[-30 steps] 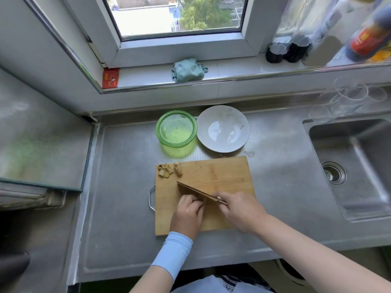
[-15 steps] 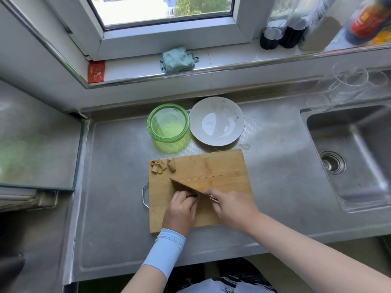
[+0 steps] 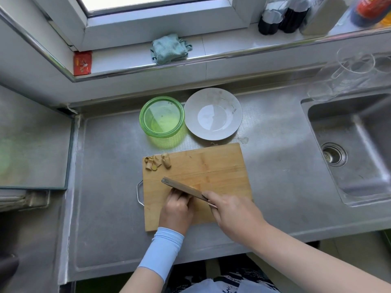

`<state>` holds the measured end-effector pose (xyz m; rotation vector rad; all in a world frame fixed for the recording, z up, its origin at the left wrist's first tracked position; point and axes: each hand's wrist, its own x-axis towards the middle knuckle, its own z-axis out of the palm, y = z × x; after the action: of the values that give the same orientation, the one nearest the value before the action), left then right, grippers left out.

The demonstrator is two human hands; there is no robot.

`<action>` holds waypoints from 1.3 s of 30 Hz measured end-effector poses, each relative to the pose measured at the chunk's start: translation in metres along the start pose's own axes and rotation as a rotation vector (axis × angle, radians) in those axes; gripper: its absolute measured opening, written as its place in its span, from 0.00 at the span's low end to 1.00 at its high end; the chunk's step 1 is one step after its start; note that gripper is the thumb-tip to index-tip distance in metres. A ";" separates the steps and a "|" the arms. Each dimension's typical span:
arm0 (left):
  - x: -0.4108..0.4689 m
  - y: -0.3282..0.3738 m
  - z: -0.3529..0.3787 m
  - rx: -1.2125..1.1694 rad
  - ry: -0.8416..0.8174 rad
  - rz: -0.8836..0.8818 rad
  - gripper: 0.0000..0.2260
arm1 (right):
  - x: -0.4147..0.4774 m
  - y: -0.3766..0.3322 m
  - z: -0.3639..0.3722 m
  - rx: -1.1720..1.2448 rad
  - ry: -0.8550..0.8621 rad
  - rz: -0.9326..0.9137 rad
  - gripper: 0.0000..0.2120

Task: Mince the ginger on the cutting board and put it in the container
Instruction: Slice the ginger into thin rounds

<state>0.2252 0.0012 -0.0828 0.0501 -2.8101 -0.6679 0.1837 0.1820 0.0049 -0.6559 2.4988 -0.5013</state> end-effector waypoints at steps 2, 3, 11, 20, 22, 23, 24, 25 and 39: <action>0.000 0.000 0.000 -0.002 0.008 -0.007 0.12 | 0.000 0.001 -0.001 -0.003 -0.005 -0.005 0.17; 0.000 0.000 0.001 -0.003 0.012 -0.006 0.11 | 0.000 0.002 -0.002 -0.007 -0.009 -0.008 0.16; 0.002 0.006 -0.002 -0.067 0.069 -0.055 0.11 | 0.004 0.003 -0.001 0.018 -0.015 0.002 0.14; 0.003 0.005 -0.002 -0.107 0.022 -0.079 0.09 | 0.004 0.003 0.000 0.037 -0.015 0.020 0.12; 0.003 0.005 -0.002 -0.111 0.008 -0.088 0.11 | 0.005 0.004 0.001 0.047 -0.015 0.019 0.12; 0.003 0.005 -0.002 -0.118 -0.003 -0.097 0.11 | 0.005 0.004 0.001 0.049 -0.019 0.020 0.11; 0.002 0.004 -0.001 -0.117 -0.007 -0.100 0.11 | 0.005 0.004 0.002 0.052 -0.025 0.024 0.11; 0.002 0.004 -0.001 -0.117 -0.014 -0.103 0.11 | 0.006 0.005 0.002 0.055 -0.033 0.028 0.11; 0.000 0.002 -0.001 -0.179 0.030 -0.135 0.08 | 0.010 0.003 -0.010 0.049 -0.091 0.021 0.07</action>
<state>0.2254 0.0023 -0.0810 0.2164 -2.7244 -0.9395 0.1700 0.1813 0.0078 -0.6185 2.3979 -0.5123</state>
